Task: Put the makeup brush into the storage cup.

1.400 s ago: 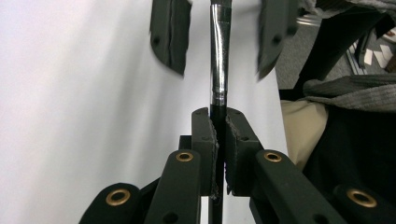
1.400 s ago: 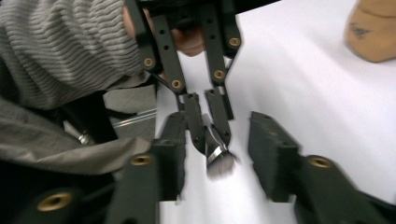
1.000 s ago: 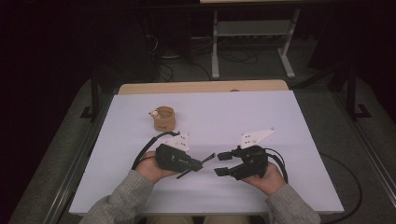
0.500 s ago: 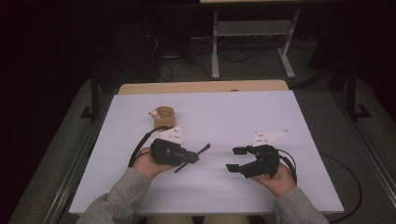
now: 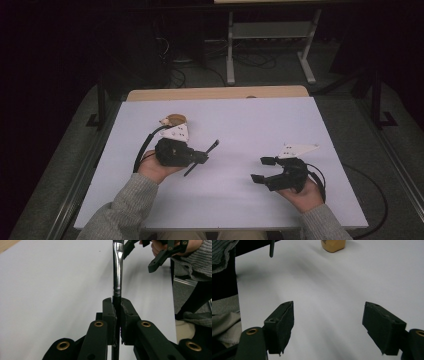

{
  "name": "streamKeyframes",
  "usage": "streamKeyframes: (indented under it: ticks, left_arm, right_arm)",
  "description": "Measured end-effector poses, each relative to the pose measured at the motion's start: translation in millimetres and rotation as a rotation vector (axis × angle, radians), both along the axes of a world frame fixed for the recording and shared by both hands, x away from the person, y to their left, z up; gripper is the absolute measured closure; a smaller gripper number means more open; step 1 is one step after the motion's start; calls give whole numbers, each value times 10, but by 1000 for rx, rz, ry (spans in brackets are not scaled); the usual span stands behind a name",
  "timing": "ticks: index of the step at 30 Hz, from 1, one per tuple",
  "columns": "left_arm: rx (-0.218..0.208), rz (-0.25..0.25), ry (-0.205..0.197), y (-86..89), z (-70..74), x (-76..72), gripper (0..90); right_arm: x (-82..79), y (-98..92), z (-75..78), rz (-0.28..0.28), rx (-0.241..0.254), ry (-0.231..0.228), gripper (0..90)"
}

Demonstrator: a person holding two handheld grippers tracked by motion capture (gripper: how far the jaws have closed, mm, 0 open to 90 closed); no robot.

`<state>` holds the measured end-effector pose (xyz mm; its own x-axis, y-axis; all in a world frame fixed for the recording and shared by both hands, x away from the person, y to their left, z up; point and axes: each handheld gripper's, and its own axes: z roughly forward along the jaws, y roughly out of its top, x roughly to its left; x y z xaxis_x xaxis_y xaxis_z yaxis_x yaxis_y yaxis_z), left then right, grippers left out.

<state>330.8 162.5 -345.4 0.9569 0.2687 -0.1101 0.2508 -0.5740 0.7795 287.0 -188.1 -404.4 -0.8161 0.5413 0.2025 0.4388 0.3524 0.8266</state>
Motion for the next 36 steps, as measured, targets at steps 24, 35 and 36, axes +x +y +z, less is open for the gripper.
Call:
streamKeyframes:
  ticks: [24,35,36]
  left_arm:
    - [-33,93,18,211,125,341,840]
    - [-35,118,26,230,143,471,840]
    - [-33,120,26,228,146,476,840]
  right_arm:
    - [11,-71,-44,-44,-9,-7,208]
    - [21,-170,-40,-67,5,-13,208]
    - [23,-177,-38,-68,6,-13,208]
